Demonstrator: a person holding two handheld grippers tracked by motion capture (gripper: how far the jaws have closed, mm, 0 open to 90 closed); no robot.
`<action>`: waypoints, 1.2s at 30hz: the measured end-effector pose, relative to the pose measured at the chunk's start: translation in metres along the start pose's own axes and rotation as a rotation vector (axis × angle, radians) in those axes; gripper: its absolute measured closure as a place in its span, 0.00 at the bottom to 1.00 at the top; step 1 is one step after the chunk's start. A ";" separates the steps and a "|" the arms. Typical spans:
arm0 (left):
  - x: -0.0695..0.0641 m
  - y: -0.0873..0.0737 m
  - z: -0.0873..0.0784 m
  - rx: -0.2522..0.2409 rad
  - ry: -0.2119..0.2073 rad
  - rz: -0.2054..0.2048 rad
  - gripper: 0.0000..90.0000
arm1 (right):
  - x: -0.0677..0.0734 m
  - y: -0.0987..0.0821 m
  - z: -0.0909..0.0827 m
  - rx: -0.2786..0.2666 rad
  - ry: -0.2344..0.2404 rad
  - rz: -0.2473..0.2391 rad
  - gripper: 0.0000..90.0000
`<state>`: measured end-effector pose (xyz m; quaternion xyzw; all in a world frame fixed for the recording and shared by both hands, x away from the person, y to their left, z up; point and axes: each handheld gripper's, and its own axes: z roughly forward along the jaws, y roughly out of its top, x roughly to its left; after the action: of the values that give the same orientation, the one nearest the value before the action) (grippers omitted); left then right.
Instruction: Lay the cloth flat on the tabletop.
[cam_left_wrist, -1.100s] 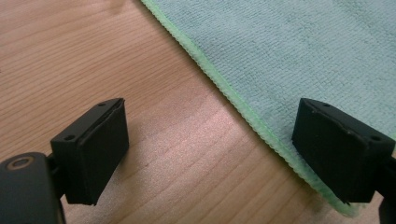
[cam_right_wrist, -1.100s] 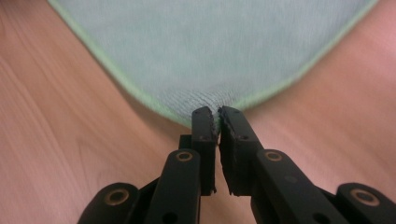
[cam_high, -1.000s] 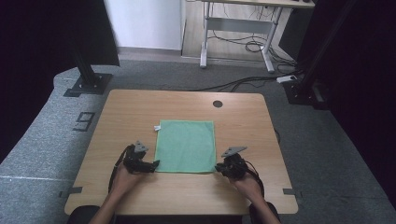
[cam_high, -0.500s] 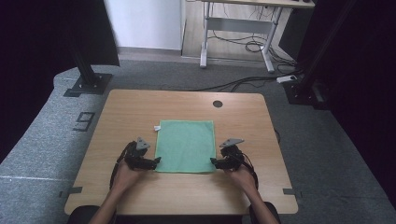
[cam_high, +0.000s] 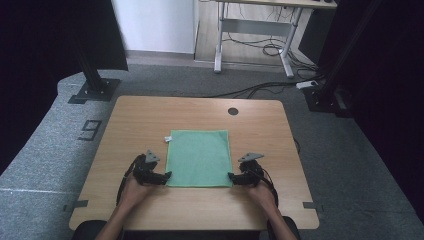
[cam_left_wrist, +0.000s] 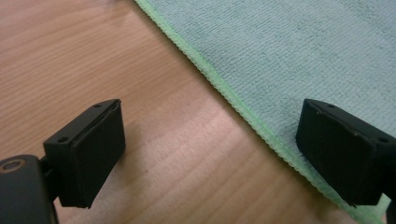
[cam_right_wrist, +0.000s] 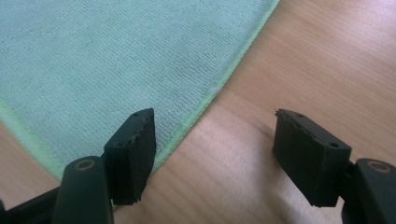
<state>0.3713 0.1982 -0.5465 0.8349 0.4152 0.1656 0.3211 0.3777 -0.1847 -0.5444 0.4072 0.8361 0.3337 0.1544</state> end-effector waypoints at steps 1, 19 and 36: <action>-0.001 -0.001 -0.001 0.002 -0.001 0.004 0.09 | 0.001 -0.001 -0.002 0.003 0.001 -0.001 0.33; -0.015 -0.004 -0.003 -0.002 -0.035 0.036 0.09 | 0.004 -0.021 -0.017 -0.012 0.014 -0.014 0.31; 0.006 0.021 0.006 -0.032 -0.012 0.016 0.08 | 0.007 -0.016 -0.025 -0.050 0.021 0.019 0.25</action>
<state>0.3904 0.1912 -0.5372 0.8339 0.4040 0.1699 0.3355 0.3509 -0.1966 -0.5371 0.4079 0.8251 0.3600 0.1526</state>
